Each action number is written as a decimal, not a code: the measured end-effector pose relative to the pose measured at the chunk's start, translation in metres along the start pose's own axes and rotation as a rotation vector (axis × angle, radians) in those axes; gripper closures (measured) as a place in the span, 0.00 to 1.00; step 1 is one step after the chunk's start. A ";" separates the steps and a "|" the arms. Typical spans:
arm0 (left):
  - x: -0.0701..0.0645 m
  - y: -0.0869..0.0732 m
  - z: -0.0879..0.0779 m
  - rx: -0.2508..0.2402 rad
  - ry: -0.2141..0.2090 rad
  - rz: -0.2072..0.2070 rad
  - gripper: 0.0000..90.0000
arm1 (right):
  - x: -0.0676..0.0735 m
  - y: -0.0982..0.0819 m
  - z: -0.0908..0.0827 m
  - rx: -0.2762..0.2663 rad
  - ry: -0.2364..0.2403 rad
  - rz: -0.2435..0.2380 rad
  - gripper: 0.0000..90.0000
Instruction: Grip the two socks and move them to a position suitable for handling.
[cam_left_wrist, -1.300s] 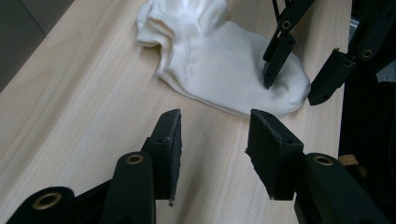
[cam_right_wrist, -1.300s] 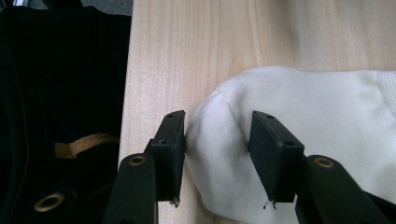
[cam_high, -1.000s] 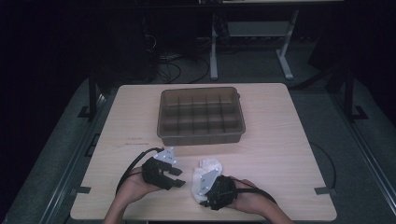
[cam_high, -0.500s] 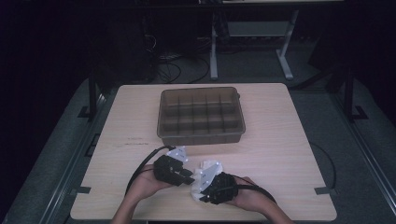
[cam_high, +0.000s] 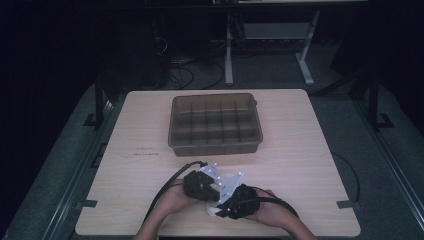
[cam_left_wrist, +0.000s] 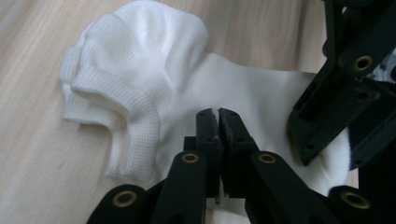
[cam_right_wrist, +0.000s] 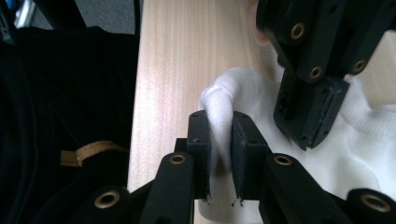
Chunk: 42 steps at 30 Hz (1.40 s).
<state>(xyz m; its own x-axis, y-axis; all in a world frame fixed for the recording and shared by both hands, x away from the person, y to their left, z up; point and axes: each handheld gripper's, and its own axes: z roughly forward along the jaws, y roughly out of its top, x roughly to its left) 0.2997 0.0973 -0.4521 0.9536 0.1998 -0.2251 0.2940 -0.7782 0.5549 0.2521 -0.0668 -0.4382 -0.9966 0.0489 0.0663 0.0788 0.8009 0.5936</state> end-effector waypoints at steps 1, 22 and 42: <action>-0.001 0.000 0.000 -0.003 0.000 0.000 0.98 | 0.000 0.000 -0.001 -0.002 0.006 0.003 0.88; 0.001 0.000 -0.018 -0.071 0.133 -0.021 0.92 | 0.019 0.012 -0.008 -0.005 0.048 -0.018 0.88; -0.001 -0.003 -0.011 0.008 0.056 0.016 0.92 | -0.009 0.017 -0.029 -0.011 -0.010 0.052 0.88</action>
<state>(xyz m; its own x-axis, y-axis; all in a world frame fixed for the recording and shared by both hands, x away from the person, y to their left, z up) 0.2990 0.1064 -0.4448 0.9603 0.2202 -0.1710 0.2785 -0.7863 0.5515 0.2630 -0.0710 -0.4055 -0.9913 0.0964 0.0899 0.1312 0.7903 0.5985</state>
